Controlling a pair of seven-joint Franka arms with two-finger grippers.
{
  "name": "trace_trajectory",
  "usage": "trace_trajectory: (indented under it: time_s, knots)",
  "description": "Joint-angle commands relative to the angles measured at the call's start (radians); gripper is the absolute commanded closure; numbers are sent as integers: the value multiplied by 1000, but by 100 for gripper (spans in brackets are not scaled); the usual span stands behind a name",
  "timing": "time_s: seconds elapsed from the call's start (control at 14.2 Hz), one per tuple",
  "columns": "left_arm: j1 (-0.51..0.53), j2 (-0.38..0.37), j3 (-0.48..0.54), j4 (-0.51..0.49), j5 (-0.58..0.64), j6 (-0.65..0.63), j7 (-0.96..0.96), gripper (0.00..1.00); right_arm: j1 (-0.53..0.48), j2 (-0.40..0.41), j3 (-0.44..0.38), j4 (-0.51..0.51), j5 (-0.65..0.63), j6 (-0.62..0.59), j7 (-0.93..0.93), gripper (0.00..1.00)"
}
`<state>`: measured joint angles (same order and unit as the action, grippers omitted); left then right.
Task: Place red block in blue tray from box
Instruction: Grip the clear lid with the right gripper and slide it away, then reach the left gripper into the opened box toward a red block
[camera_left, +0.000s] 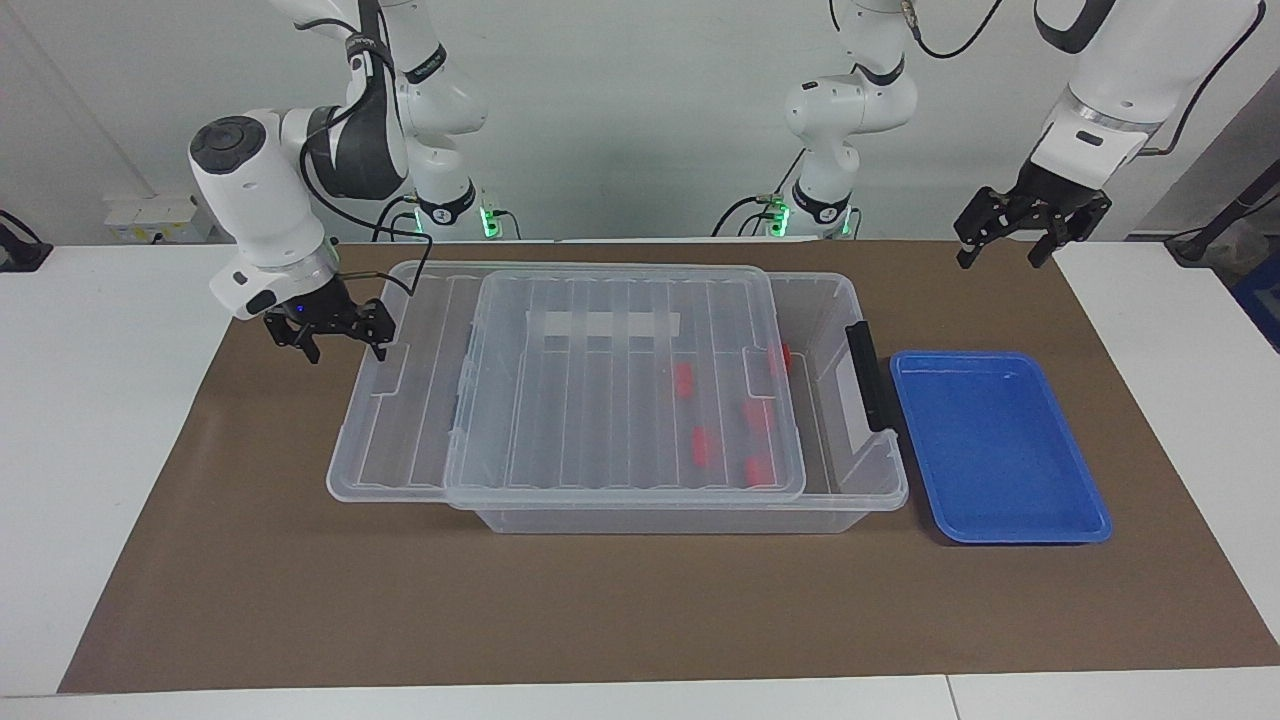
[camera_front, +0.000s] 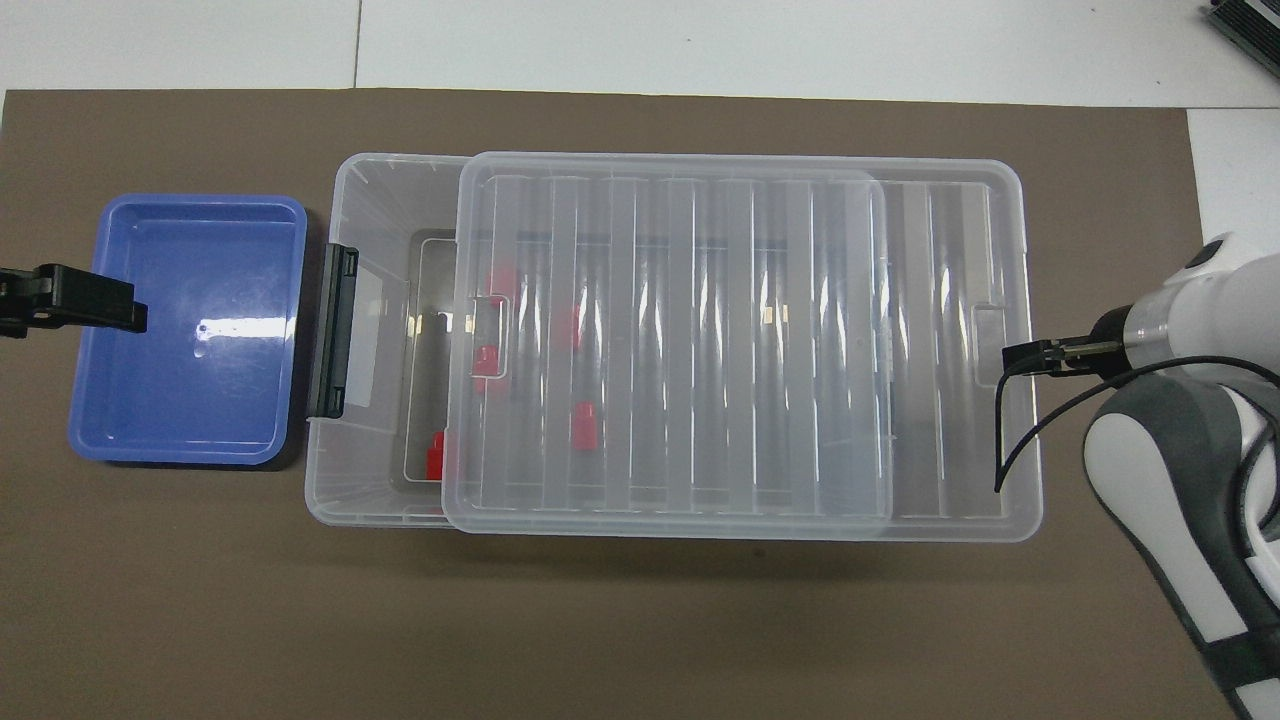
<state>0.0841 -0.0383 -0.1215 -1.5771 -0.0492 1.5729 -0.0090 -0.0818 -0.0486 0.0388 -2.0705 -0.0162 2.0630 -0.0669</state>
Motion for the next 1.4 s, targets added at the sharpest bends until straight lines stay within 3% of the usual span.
trace_trajectory:
  time_s: [0.0,0.42,0.63,0.91,1.12,1.33]
  knots:
    - [8,-31,-4,-34,11,-1,-2,0,-39,-25,3,-28,7,3,-72,4]
    - [-38,-28,-29,-29,12,15,-31,0,-99,-20,1,-20,4,8,-131,3]
    - [-150,-29,-30,-41,21,82,-251,0,-127,-20,1,-20,2,3,-189,3]
    - [-250,-25,-32,-128,34,192,-325,0,-161,-20,1,-20,-8,6,-252,3]
    - [-320,-2,-33,-286,81,399,-398,0,-185,-20,0,-20,-8,8,-297,3]
    - [-359,60,-33,-302,149,460,-575,0,-185,-20,1,-20,-8,3,-295,2]
